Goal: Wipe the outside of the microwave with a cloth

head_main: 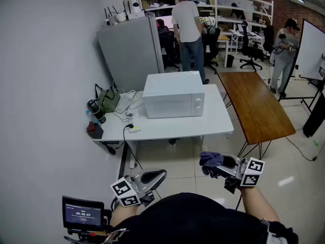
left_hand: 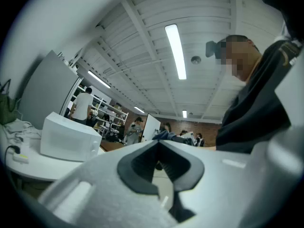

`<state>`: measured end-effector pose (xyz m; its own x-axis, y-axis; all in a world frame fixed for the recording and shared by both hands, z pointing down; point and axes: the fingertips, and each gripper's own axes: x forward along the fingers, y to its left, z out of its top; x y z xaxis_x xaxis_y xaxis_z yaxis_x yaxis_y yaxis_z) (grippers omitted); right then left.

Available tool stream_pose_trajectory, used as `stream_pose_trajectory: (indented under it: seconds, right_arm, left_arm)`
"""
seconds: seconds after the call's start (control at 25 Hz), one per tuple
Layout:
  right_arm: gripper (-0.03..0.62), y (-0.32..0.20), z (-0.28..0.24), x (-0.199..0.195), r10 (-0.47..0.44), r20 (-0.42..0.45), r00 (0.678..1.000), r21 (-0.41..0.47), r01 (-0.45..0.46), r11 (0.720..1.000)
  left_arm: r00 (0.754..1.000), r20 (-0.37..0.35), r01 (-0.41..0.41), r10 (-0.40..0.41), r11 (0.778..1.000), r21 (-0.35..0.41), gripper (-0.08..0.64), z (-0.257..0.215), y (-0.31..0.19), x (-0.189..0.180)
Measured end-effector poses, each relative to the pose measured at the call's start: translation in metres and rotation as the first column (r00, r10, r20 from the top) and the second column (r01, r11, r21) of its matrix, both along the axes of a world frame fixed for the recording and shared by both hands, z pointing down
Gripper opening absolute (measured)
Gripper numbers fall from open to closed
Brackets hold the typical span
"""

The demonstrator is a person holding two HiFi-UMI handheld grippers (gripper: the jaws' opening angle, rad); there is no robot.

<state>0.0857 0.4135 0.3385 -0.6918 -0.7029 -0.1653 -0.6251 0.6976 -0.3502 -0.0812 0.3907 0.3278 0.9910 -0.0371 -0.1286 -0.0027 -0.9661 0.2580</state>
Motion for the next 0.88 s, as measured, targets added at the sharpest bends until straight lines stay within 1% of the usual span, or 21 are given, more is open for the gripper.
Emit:
stream_pose_trajectory:
  seconds: [0.12, 0.24, 0.44, 0.52, 0.6, 0.76, 0.88]
  right_arm:
    - [0.158, -0.004, -0.003, 0.012, -0.019, -0.020, 1.000, -0.002, 0.019, 1.000]
    - [0.158, -0.013, -0.004, 0.018, -0.040, -0.049, 0.998, -0.004, 0.040, 0.999]
    - [0.158, -0.042, -0.001, 0.011, -0.082, -0.061, 0.995, -0.005, 0.082, 0.997]
    - [0.158, -0.068, -0.001, 0.003, -0.087, -0.075, 0.993, -0.001, 0.087, 0.996]
    - [0.158, -0.105, -0.001, -0.009, -0.076, -0.088, 0.993, 0.006, 0.077, 0.997]
    - [0.158, -0.174, -0.012, -0.038, -0.035, -0.105, 0.994, 0.006, 0.036, 0.999]
    - [0.158, -0.218, -0.020, -0.049, 0.009, -0.118, 0.993, 0.005, -0.009, 1.000]
  left_arm:
    - [1.000, -0.003, 0.009, -0.009, 1.000, -0.006, 0.003, -0.004, 0.001, 0.016]
    - [1.000, -0.008, 0.022, -0.022, 1.000, -0.010, 0.003, -0.005, -0.002, 0.024]
    - [0.999, -0.002, 0.043, -0.043, 0.999, -0.028, 0.003, 0.002, -0.027, 0.023]
    - [0.999, -0.020, 0.041, -0.042, 0.999, -0.032, 0.003, 0.006, -0.053, 0.016]
    - [0.999, -0.035, 0.025, -0.026, 0.999, -0.023, 0.003, 0.012, -0.090, 0.004]
    - [0.999, -0.040, -0.026, 0.026, 1.000, 0.004, 0.003, 0.008, -0.164, -0.022]
    - [0.997, -0.044, -0.064, 0.065, 0.998, 0.010, 0.003, 0.004, -0.212, -0.036]
